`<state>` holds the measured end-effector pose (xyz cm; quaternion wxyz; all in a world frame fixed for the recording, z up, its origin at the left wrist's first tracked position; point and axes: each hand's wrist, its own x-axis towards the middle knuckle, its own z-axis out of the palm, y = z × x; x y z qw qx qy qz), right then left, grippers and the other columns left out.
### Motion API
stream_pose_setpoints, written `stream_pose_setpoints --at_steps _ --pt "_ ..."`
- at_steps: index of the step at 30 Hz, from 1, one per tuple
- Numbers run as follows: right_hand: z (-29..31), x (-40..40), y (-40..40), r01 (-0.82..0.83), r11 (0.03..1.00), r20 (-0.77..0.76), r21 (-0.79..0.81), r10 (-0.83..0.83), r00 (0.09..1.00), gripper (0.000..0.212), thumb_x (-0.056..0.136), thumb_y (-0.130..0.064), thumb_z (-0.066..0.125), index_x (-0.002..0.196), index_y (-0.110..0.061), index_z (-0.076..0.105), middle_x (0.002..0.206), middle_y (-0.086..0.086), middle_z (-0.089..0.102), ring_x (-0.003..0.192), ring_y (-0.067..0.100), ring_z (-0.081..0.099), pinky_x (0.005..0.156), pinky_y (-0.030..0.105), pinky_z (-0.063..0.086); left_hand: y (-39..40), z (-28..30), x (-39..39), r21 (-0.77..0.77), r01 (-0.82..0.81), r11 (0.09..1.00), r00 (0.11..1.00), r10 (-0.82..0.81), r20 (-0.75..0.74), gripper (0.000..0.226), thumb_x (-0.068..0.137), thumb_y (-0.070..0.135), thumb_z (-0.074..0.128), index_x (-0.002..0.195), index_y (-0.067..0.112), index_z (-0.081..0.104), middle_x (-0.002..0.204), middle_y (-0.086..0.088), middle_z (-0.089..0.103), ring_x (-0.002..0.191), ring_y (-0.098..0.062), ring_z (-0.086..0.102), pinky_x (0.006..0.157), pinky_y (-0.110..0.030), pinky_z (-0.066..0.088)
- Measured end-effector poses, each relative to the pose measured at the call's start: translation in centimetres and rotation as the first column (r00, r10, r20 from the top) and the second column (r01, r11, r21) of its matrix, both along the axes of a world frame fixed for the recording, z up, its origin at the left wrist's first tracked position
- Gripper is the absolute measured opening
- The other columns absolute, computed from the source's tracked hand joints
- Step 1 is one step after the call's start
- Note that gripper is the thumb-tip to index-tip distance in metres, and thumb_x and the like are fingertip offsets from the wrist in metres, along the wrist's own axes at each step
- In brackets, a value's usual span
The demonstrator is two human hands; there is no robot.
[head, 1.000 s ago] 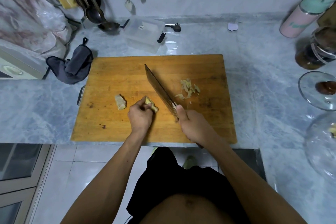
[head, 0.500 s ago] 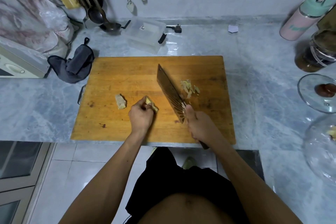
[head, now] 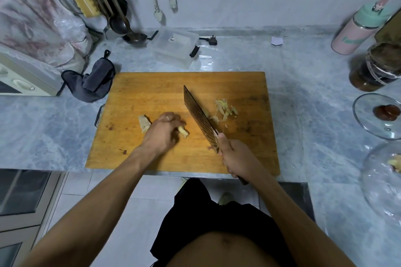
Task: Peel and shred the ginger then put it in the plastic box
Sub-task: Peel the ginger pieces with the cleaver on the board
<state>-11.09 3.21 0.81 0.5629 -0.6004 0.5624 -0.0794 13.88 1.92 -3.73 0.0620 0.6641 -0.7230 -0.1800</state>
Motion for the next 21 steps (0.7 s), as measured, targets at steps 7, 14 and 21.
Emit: stream_pose_setpoints --at_steps 7,14,21 --pt "0.2 -0.5 -0.2 0.002 1.000 0.009 -0.020 -0.002 1.000 0.058 0.104 -0.056 0.022 0.072 -0.015 0.048 0.058 0.001 0.044 0.040 0.010 0.041 0.044 0.024 0.040 0.1 0.2 -1.9 -0.027 -0.509 0.860 0.844 0.493 -0.210 0.025 0.092 0.026 0.066 0.112 0.012 0.071 0.105 -0.011 0.073 0.089 -0.030 0.067 0.074 -0.035 0.055" --pt "0.8 -0.3 -0.7 -0.030 0.999 0.014 -0.036 0.031 0.999 0.058 0.104 -0.055 0.021 0.071 -0.018 0.052 0.058 0.001 0.048 0.042 0.009 0.045 0.043 0.023 0.042 -0.5 -0.1 -3.1 0.112 -0.777 0.620 0.517 0.729 -0.449 0.022 0.094 0.024 0.065 0.102 0.005 0.073 0.091 -0.007 0.071 0.082 -0.020 0.062 0.074 -0.022 0.044" --pt "0.8 0.2 -1.3 -0.065 0.998 0.027 -0.010 0.065 0.997 0.059 0.104 -0.056 0.022 0.069 -0.019 0.053 0.053 -0.003 0.050 0.044 0.013 0.044 0.046 0.026 0.042 -0.2 0.1 -2.7 0.233 -0.801 0.551 0.438 0.805 -0.399 0.022 0.093 0.029 0.066 0.078 0.016 0.076 0.072 -0.008 0.069 0.065 -0.019 0.060 0.061 -0.023 0.040"
